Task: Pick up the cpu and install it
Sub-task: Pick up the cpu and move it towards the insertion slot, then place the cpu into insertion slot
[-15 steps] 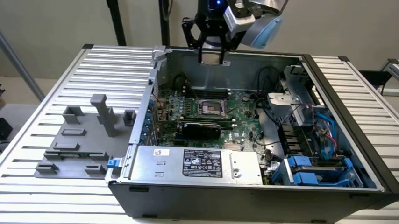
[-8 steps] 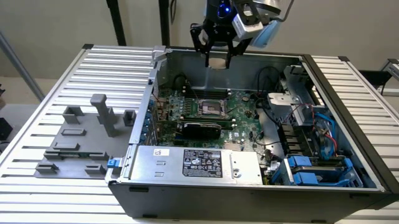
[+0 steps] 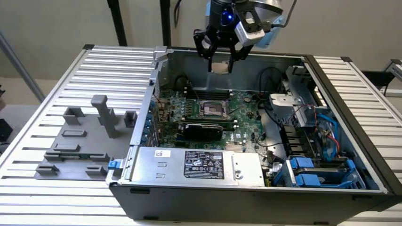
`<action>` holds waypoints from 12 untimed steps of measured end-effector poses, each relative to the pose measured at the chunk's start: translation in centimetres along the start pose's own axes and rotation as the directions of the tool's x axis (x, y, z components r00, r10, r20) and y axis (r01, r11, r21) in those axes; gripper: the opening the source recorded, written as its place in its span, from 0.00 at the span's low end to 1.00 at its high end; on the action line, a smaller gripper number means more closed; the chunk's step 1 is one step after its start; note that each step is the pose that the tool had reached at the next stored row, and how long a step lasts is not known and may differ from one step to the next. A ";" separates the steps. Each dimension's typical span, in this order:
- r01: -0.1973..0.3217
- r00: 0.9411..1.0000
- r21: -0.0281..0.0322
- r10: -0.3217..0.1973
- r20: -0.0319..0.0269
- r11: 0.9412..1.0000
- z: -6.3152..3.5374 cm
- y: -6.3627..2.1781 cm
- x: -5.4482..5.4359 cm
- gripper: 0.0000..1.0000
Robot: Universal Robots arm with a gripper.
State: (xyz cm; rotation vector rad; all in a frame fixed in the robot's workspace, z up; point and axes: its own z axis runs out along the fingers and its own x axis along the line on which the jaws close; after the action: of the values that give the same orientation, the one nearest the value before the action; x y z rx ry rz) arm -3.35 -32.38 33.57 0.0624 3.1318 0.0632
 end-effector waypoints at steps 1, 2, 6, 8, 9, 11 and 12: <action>0.000 1.000 0.000 0.000 0.000 1.000 0.00 0.00 -0.1 0.55; 0.000 1.000 0.000 0.000 0.000 1.000 0.00 0.00 -0.1 0.55; 0.000 1.000 0.000 0.000 0.000 1.000 0.00 0.00 -0.1 0.55; 0.000 1.000 0.000 0.000 0.000 1.000 0.00 0.00 -0.1 0.55; 0.000 1.000 0.000 0.000 0.000 1.000 0.00 0.00 -0.1 0.55; 0.000 1.000 0.000 0.000 0.000 1.000 0.00 0.00 -0.1 0.55; 0.000 1.000 0.000 0.000 0.000 1.000 0.00 0.00 -0.1 0.55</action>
State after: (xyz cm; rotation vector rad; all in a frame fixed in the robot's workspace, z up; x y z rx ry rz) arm -3.28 -32.38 33.57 0.0625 3.1320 0.0630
